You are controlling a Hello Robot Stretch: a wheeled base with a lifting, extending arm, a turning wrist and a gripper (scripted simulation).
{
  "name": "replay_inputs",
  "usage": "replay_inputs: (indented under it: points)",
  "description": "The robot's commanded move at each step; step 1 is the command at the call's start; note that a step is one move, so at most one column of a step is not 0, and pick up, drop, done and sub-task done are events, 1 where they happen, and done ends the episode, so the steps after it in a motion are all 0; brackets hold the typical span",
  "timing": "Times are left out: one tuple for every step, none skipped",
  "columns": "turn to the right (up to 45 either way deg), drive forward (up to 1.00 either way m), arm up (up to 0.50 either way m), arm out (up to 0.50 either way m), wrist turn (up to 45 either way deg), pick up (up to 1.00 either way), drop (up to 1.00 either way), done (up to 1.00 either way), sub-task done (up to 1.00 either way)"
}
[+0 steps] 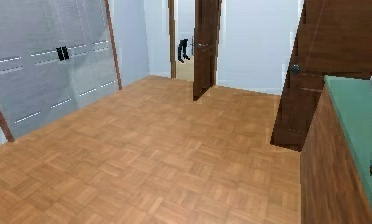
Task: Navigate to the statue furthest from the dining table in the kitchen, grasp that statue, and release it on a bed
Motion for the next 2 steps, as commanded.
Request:
replay_inputs:
  points:
    - [0.0, 0.0, 0.1, 0.0, 0.0, 0.0, 0.0, 0.0, 0.0]
    - [0.0, 0.0, 0.02, 0.0, 0.0, 0.0, 0.0, 0.0, 0.0]
